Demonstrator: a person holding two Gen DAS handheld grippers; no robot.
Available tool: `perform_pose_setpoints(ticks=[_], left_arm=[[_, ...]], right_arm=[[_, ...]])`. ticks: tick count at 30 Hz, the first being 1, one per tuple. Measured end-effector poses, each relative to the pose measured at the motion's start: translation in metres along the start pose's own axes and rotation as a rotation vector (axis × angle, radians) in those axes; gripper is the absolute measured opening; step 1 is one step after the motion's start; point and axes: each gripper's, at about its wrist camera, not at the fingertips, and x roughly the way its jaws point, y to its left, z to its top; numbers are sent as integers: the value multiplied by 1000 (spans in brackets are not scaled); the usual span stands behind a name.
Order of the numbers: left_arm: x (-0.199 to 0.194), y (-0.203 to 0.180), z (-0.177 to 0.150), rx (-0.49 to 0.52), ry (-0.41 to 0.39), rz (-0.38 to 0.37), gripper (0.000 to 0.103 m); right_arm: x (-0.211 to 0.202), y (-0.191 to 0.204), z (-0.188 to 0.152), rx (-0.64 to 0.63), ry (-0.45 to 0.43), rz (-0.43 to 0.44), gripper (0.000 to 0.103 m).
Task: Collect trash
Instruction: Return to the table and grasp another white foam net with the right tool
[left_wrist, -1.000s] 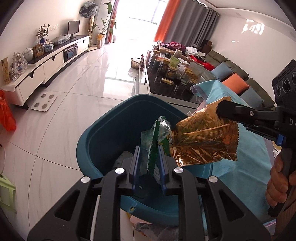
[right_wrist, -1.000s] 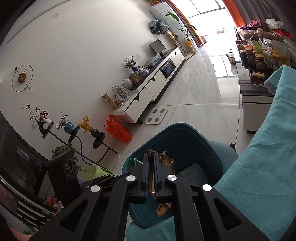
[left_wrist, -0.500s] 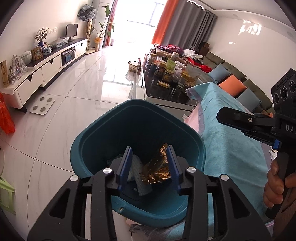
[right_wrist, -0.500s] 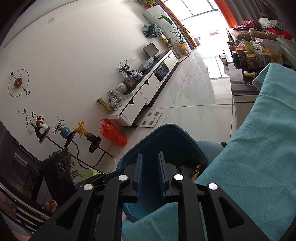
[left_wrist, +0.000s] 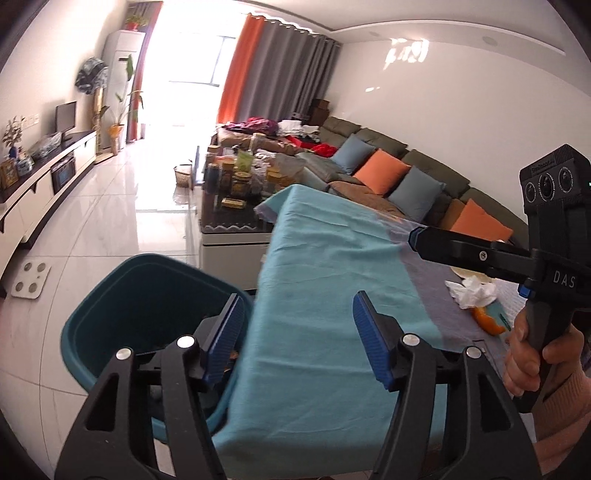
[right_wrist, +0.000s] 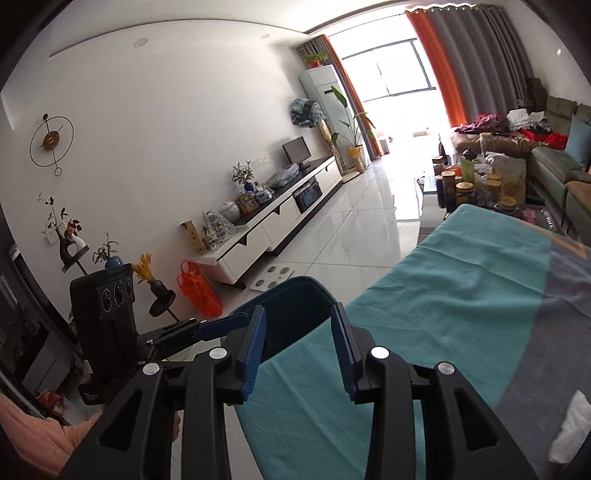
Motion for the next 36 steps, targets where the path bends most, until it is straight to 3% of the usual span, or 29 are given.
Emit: perform_pose_setpoints(ticks=[7,14,26,36], left_arm=[[33,-81,1,109,44,-179,61],[79,-155,-9,193,129,-288,61],[137,-229,-17,276,241,-334,63],[167,-242,-12,247,293,-308,66]], right_arm=[[-76,-30,-19,32,-94,-181,42],[-139,-69,-41,111,-158,-347,42],[-213,-131,-81,229,-221,-562,48],[-234,-165,-105,298,-195,-621,52]])
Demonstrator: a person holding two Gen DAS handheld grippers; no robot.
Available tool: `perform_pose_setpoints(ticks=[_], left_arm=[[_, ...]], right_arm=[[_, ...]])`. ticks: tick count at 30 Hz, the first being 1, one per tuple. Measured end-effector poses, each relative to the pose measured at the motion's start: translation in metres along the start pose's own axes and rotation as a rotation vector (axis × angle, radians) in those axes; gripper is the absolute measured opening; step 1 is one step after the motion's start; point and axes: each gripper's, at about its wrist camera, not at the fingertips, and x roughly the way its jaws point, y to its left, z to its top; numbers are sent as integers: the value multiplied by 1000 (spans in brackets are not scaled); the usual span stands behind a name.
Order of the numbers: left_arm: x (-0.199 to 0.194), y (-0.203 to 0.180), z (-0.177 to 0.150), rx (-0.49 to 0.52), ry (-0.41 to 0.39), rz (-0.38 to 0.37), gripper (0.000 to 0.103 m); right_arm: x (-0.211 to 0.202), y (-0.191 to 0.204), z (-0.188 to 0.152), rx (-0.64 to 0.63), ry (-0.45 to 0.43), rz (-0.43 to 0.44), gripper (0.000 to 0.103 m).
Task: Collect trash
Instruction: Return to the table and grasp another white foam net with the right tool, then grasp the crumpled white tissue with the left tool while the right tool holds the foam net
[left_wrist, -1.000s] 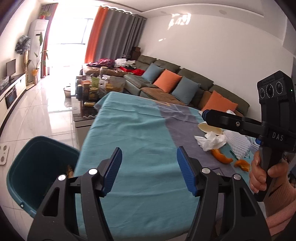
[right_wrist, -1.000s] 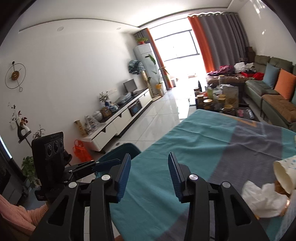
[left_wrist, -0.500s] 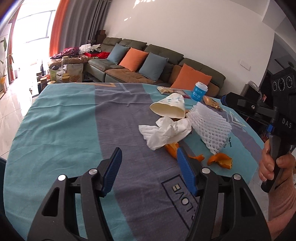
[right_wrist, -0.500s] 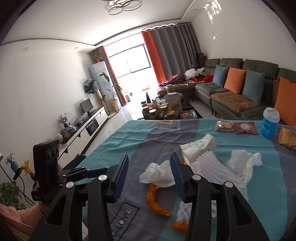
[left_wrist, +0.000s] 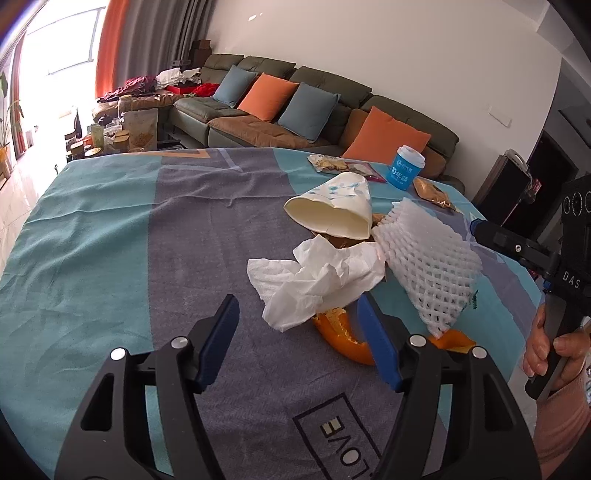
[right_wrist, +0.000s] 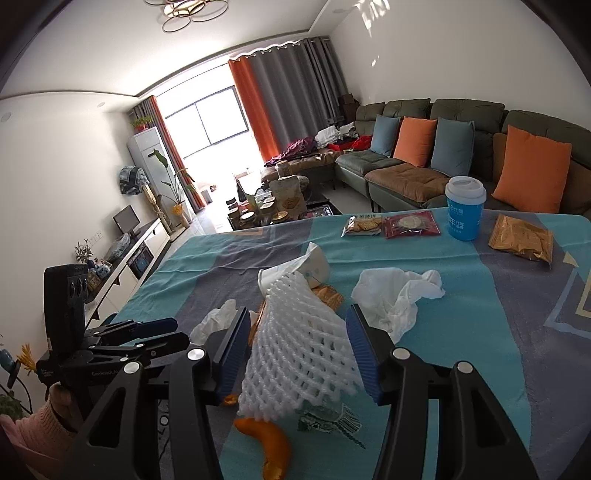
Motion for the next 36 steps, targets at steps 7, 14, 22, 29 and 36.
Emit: perform_pose_setpoints(ticks=[7,14,22,29,36], left_arm=[[17,-4,4,3,46,1,66],[30,-4,5,-10,88,-14,42],[32,-8,5,8,86,-18,21],[30,-6,5,5,79,-9,29],[32,-4,5,-4,86,-19,15]], right_arm=[[5,-5,-9,13,34,11,52],[9,-1,-12,9,59,27,44],[8,-4,-11,22,61,13,38],[11,-17,-10,73,74,26,54],[15,-12,-14,47,94,69,15]])
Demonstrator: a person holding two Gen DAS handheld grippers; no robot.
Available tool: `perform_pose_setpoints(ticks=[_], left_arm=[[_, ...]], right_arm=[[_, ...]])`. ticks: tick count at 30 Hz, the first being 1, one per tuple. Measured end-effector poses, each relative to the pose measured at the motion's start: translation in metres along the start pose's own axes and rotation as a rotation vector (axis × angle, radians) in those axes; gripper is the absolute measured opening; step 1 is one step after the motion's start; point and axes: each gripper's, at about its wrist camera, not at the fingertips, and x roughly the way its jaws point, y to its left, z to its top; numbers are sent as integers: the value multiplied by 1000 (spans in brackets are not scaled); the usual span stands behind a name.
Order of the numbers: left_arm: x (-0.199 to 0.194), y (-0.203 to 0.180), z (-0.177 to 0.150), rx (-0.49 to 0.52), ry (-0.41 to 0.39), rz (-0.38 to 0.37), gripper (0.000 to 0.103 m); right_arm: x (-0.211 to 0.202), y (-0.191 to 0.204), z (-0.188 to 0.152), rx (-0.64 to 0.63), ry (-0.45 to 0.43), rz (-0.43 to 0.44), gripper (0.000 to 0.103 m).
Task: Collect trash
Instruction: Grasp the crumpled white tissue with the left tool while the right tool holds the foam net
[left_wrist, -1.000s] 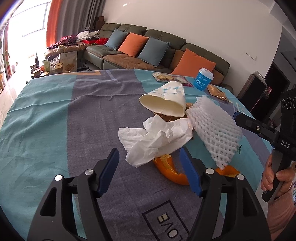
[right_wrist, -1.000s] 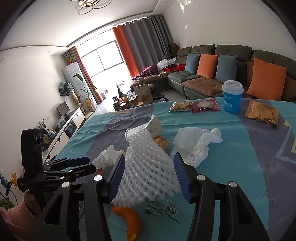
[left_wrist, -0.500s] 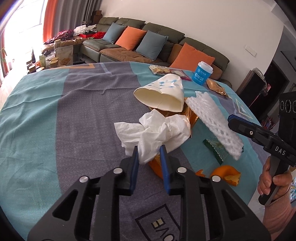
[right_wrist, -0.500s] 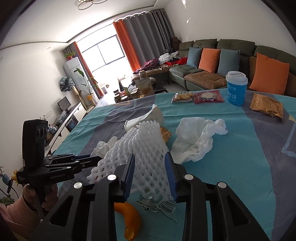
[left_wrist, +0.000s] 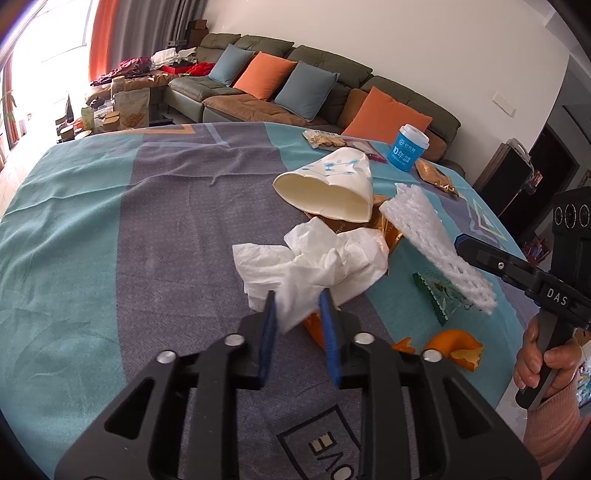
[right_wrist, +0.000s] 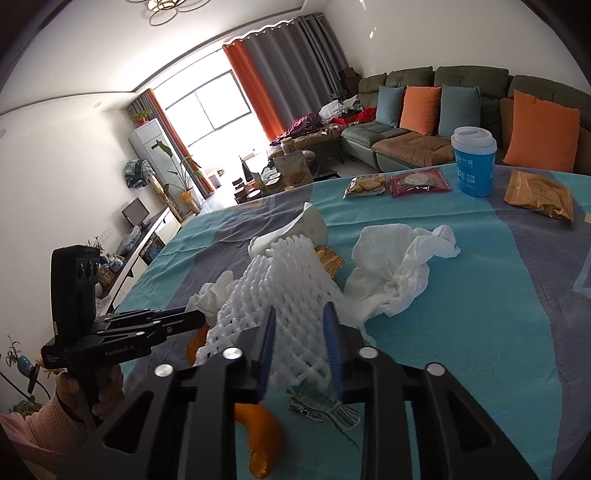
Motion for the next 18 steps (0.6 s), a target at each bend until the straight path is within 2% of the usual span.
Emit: perform_pose_setpoints(ticks=[2,7,8,9,11,13,14,15,18], left_arm=[[-2,-2,-1,9,-7,-2,11],[-14,-4,0,16,-48,-15,7],[-18,-4,0,17,-56,-13,7],[-21,-4,0,17,-63,-16,7],[-28,-3,-1,14,-78,-14,6],[-35,-1,-2,12,-90,-12,6],[-37,1,-2,9,-95,-10,6],[-41,2,-3,8,-100,-6,6],[-50,7,-6,2,-113,0,6]], right_arm=[[0,6,0,-21,0,0,5],[-12,11,3,-22,-44,-5,7],[-15,8,4,-8,-54,-10,15],[-17,5,6,4,-60,-8,28],[-20,-1,6,13,-79,-37,43],[-20,-9,7,36,-73,-44,46],[-20,-14,7,55,-73,-41,57],[-20,-18,8,70,-75,-40,60],[-16,-27,6,99,-62,-35,63]])
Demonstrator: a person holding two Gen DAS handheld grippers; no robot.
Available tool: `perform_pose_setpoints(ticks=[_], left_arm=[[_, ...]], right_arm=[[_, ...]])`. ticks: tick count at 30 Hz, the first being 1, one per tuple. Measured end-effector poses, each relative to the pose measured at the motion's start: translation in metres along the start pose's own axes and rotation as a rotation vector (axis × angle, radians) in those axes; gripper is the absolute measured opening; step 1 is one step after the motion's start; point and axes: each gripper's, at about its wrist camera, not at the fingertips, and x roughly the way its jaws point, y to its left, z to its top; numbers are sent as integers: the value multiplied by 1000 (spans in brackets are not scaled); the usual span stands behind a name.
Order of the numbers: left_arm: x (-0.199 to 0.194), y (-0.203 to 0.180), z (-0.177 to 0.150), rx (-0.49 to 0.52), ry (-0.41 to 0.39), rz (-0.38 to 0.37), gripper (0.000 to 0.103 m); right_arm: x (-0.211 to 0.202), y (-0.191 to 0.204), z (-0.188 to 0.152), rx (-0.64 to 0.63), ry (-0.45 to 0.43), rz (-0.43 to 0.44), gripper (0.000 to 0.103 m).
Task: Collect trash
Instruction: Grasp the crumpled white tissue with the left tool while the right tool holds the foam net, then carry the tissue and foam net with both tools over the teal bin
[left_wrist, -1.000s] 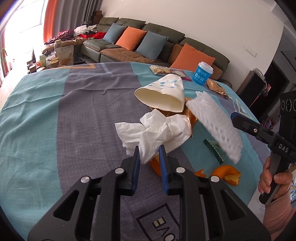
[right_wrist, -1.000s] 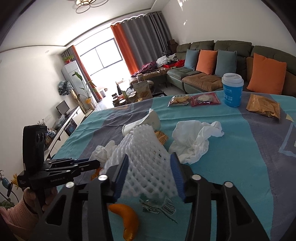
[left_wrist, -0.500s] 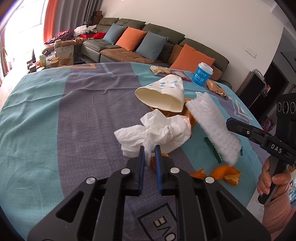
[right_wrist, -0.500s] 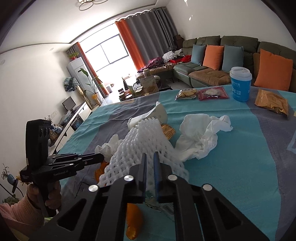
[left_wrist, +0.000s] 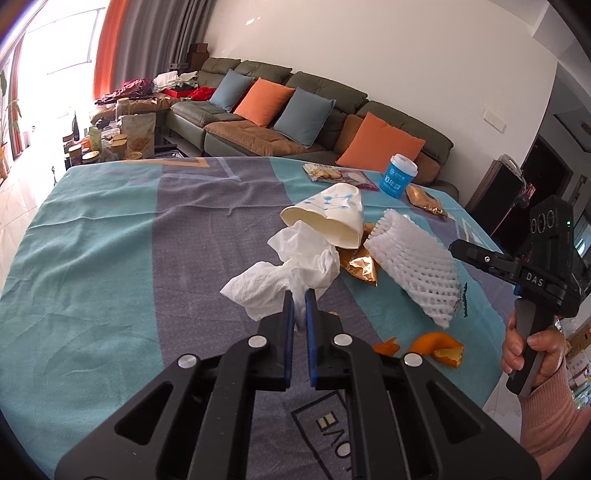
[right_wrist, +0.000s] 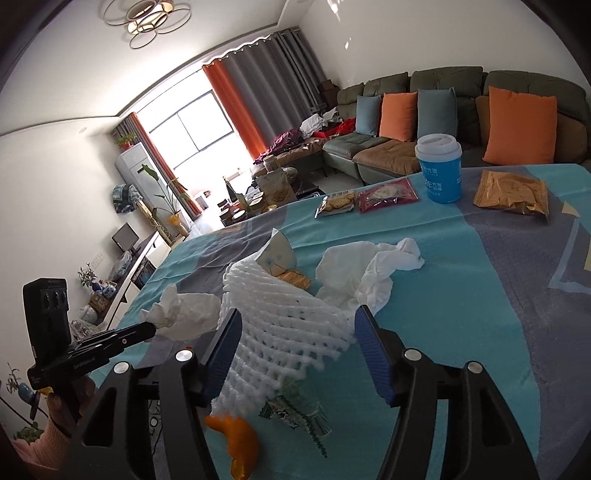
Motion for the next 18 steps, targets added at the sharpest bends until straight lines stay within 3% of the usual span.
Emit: perform_pose_setpoints(ticks=[3,4,5,6,9,18], left_arm=[[-10,6,-2,-12,-14,6,6],[-12,7,-3,-15,-17,7,6],[-15,9,-4,-18,-20,10,6],[-19,11,-5,-21,-22,12,6],[-27,14,-8,-25,-31,16,6],[-64,25,-16,-39,-73,49,6]], right_arm=[[6,-2,-1,10,17,25,58],[7,-1,-1,4,22,34,52],[9,0,-2,1,28,44,36],[10,1,-2,-1,37,54,27],[10,9,-4,-21,35,72,14],[-16,49,6,-114,-31,155,11]])
